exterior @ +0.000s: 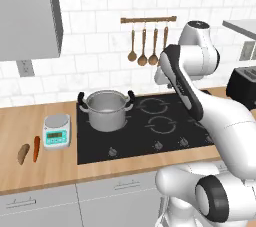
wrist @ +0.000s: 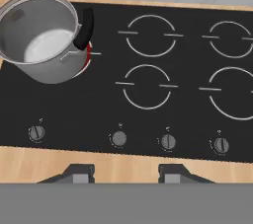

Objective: Put the sweet potato and carrot in the pot. Retrieve the spatula and lightly stir the vegetables in the pot.

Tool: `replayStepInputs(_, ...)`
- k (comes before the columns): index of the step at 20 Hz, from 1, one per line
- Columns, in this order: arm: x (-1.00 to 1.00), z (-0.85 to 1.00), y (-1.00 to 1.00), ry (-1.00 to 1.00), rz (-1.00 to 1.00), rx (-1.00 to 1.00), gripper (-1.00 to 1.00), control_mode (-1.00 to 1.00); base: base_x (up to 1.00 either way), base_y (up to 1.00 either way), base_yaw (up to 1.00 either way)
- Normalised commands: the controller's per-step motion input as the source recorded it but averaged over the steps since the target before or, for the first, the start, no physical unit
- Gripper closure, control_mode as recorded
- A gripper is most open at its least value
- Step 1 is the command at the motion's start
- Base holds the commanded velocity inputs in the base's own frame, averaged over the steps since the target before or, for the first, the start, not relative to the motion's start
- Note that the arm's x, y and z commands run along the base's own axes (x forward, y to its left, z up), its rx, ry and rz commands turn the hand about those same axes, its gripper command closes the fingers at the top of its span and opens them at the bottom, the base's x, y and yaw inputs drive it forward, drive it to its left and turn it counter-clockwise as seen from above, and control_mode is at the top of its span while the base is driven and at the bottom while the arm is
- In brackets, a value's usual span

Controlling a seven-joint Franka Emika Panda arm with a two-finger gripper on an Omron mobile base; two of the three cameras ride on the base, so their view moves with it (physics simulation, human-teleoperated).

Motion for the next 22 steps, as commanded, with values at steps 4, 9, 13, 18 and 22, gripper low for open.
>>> replayStepInputs(4,0.0,0.0,0.0,0.0,0.0,0.0,-1.0,1.0,-0.07,0.04,0.0)
replayStepInputs(9,0.0,0.0,0.0,0.0,0.0,0.0,-1.0,1.0,-0.16,0.8,0.0)
replayStepInputs(13,0.0,0.0,0.0,0.0,0.0,0.0,-1.0,1.0,0.0,0.83,0.0)
replayStepInputs(18,0.0,0.0,0.0,0.0,0.0,0.0,-1.0,1.0,0.0,0.52,0.0)
replayStepInputs(22,0.0,0.0,0.0,0.0,0.0,0.0,-1.0,1.0,0.06,0.33,0.0)
